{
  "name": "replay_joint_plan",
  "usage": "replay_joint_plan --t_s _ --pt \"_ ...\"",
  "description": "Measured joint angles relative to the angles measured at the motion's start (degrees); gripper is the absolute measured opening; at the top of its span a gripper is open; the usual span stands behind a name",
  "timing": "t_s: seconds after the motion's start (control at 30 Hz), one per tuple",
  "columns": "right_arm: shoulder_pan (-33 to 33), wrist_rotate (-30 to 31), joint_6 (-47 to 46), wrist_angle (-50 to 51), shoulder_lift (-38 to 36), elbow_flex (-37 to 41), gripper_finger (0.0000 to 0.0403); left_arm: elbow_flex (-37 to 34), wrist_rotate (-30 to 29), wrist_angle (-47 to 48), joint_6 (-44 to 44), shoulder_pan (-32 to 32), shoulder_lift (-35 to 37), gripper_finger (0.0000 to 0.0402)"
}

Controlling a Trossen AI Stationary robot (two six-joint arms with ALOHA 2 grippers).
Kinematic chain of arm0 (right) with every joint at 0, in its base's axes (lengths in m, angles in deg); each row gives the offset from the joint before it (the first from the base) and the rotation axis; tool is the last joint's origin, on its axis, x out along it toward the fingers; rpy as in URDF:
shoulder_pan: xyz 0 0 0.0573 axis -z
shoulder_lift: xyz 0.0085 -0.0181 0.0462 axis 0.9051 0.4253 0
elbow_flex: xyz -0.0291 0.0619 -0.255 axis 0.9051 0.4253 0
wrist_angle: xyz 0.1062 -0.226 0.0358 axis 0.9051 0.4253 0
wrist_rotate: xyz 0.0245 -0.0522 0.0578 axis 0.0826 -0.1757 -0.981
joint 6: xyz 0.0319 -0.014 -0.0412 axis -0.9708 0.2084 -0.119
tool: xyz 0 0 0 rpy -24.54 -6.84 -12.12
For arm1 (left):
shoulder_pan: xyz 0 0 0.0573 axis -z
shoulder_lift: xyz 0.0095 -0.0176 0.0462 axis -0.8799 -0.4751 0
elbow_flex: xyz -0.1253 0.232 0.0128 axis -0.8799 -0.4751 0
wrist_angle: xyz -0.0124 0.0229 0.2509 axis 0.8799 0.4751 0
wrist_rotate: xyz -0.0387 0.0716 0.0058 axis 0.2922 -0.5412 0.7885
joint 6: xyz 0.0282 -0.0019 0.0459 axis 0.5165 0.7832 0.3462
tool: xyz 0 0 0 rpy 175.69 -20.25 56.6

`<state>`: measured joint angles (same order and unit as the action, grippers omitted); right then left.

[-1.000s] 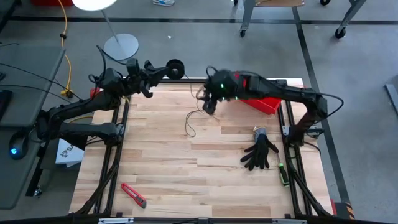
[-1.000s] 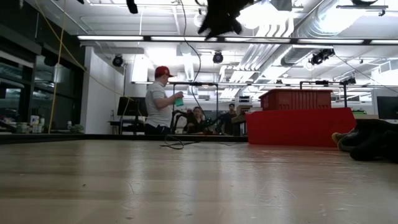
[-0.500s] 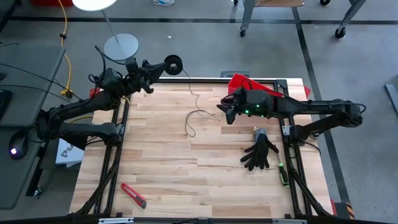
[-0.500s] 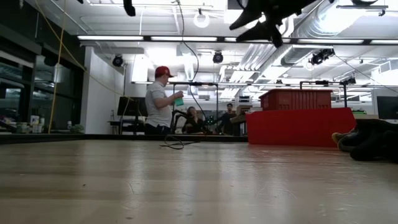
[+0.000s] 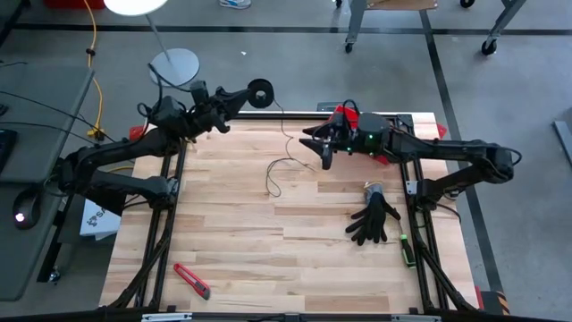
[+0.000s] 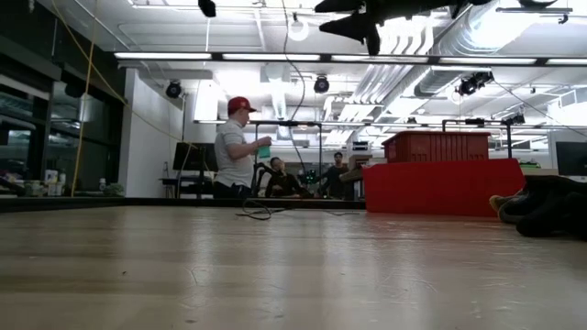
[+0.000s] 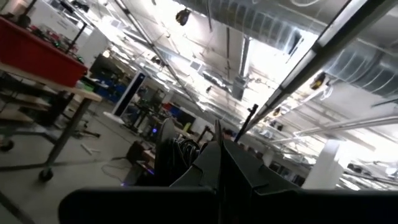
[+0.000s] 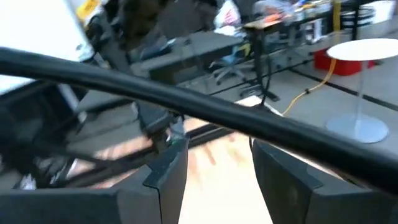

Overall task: Coil cords
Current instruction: Coil the black wire on the spool

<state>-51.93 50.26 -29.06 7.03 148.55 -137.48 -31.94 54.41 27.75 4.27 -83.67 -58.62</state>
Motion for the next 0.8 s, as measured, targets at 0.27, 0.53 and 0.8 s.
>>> replay_joint_plan --t_s 0.27,0.53,0.8 --pt "1.80 1.05 0.15 -0.88 4.48 -0.89 0.0174 0.44 1.09 0.84 0.14 -1.19 -0.43 0.0001" --pt "2.57 2.00 0.86 -1.48 4.93 -4.08 0.0174 0.42 1.18 -2.65 0.53 -0.99 -0.46 0.0001" --pt "3.29 1.64 0.46 -2.00 4.89 -8.62 0.0174 0.44 1.17 -10.75 -1.82 -1.58 -2.16 0.0001"
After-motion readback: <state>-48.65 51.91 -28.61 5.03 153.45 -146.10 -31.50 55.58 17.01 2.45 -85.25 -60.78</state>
